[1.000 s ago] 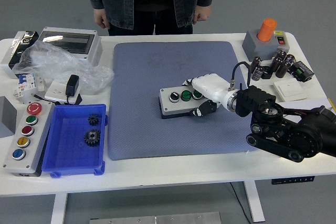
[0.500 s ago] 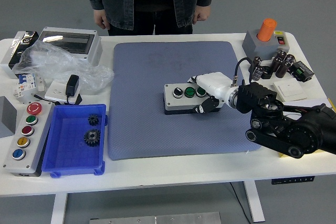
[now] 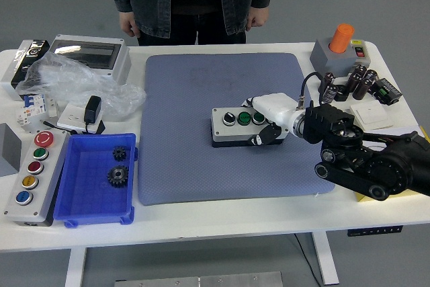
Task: Pick up the button,place it on the desk,press the button,press the button
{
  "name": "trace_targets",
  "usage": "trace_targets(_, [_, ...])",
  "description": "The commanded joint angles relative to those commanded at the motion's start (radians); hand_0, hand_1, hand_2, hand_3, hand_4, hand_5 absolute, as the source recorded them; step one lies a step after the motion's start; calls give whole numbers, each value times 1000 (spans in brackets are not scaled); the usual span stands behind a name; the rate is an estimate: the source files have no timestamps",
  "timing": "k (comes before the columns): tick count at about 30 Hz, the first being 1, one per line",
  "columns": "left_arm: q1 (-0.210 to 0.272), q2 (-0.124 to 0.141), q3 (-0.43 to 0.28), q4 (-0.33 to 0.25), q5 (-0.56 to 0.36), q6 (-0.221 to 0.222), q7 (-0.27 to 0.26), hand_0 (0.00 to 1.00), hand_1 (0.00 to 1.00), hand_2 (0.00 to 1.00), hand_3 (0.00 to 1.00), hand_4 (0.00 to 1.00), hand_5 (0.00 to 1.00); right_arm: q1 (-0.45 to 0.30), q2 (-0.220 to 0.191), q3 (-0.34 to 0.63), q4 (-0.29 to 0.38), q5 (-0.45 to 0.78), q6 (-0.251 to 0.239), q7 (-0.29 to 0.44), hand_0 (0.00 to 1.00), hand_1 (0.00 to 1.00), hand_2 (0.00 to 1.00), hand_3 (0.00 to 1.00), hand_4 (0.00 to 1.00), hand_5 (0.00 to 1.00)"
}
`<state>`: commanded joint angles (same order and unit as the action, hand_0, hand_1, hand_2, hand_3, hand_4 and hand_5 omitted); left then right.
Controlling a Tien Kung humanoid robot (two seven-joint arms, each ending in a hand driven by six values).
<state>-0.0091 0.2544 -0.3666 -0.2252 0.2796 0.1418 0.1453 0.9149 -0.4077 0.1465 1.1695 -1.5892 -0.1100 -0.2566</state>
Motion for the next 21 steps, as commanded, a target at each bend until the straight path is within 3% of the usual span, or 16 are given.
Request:
trace_targets(4, [0, -1, 2, 0, -1, 0, 0, 663, 689, 614, 651, 649, 351, 0, -1, 4, -3, -1, 11, 3, 658, 679, 705, 505, 663, 54])
trace_targets(5, [0, -1, 2, 0, -2, 0, 0, 663, 689, 614, 651, 647, 350, -1, -1, 4, -3, 0, 12, 3, 716, 702, 739, 685, 856, 300])
trace_targets(10, [1, -1, 4, 0, -3, 0, 0, 663, 689, 614, 651, 647, 350, -1, 0, 5, -4, -6, 12, 5, 716, 702, 739, 685, 856, 300])
trace_targets(11, [1, -1, 4, 0, -3, 0, 0, 662, 689, 614, 651, 645, 352, -1, 0, 6, -4, -7, 12, 5, 794, 749, 786, 841, 943, 374])
trace_targets(16, [1, -2, 5, 1, -3, -1, 0, 662, 689, 614, 651, 645, 352, 0, -1, 10, -1, -16, 13, 8, 794, 749, 786, 841, 943, 374])
trace_targets(17, [1, -2, 5, 1, -3, -1, 0, 662, 688, 613, 650, 645, 355, 0, -1, 12, -1, -18, 14, 9, 816, 772, 810, 906, 990, 425])
trace_targets(21, [2, -2, 6, 1, -5, -1, 0, 662, 688, 613, 650, 645, 355, 2, -2, 17, 3, -27, 20, 14, 816, 772, 810, 906, 990, 425])
